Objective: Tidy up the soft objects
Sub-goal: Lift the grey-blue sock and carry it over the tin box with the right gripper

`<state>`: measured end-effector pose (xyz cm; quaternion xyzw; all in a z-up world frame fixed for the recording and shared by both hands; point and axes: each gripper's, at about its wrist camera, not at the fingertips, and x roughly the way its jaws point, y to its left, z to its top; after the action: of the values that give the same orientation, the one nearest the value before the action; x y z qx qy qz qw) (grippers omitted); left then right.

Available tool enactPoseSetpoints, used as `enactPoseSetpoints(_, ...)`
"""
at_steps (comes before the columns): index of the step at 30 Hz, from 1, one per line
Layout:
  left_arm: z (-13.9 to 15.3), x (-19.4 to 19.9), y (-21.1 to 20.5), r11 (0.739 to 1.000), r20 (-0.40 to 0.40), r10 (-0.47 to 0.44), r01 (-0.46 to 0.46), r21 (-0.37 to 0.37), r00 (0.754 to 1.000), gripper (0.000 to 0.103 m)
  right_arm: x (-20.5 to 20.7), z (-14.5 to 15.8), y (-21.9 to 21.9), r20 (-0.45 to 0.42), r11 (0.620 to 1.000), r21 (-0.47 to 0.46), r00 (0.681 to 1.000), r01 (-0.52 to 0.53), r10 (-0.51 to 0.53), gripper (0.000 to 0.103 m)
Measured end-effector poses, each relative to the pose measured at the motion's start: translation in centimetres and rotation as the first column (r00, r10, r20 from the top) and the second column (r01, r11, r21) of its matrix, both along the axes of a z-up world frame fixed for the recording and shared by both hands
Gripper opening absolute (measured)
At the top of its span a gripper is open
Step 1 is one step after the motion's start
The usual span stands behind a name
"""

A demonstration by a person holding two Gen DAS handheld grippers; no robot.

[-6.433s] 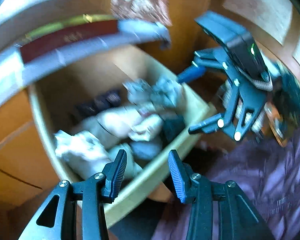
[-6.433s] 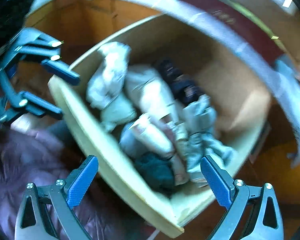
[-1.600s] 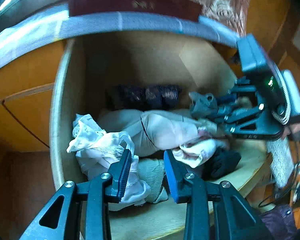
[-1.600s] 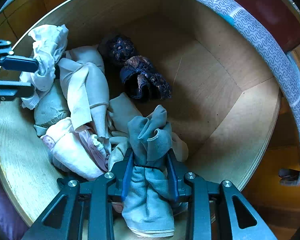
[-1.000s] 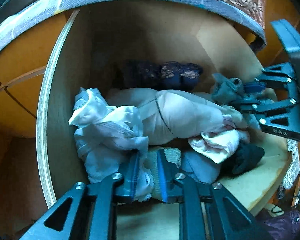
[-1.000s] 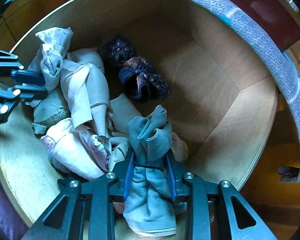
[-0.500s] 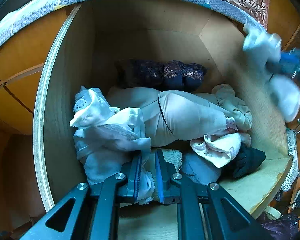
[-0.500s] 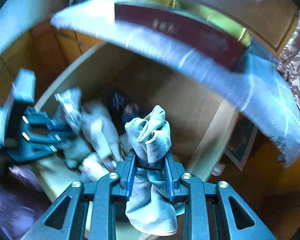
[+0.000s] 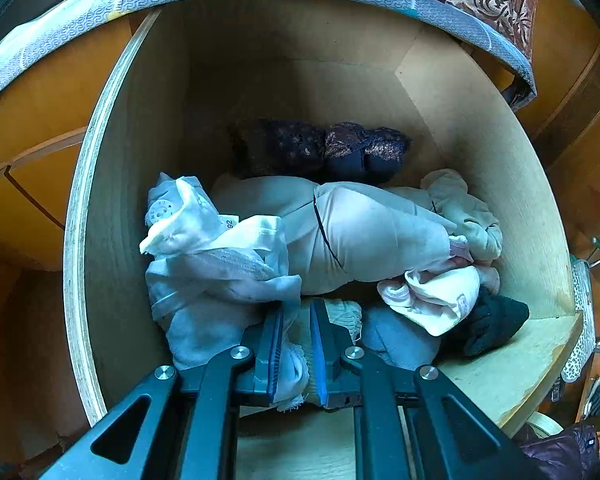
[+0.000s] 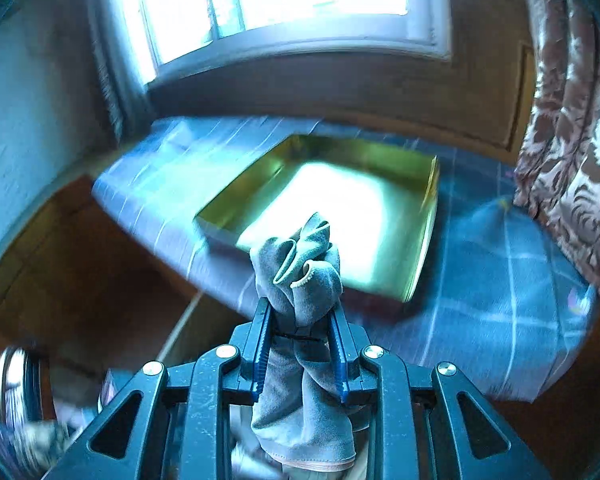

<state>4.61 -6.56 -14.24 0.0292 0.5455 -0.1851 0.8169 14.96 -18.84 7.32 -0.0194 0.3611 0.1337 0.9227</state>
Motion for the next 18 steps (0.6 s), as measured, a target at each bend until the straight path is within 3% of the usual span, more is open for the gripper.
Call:
enactPoseSetpoints(5, 0.0, -0.1, 0.0, 1.0, -0.001, -0.004, 0.004, -0.005, 1.0, 0.014, 5.1, 2.2, -0.8, 0.006, 0.995, 0.067, 0.997, 0.075, -0.075, 0.027)
enactPoseSetpoints(11, 0.1, -0.1, 0.0, 1.0, 0.0, -0.008, 0.008, -0.009, 1.0, 0.014, 13.7, 2.3, -1.5, -0.061, 0.982, 0.077, 0.984, 0.169, -0.165, 0.027)
enactPoseSetpoints(18, 0.2, -0.2, 0.0, 1.0, 0.001, -0.018, 0.018, -0.017, 1.0, 0.014, 22.2, -0.5, -2.9, -0.132, 0.951, -0.047, 0.942, 0.306, -0.31, 0.027)
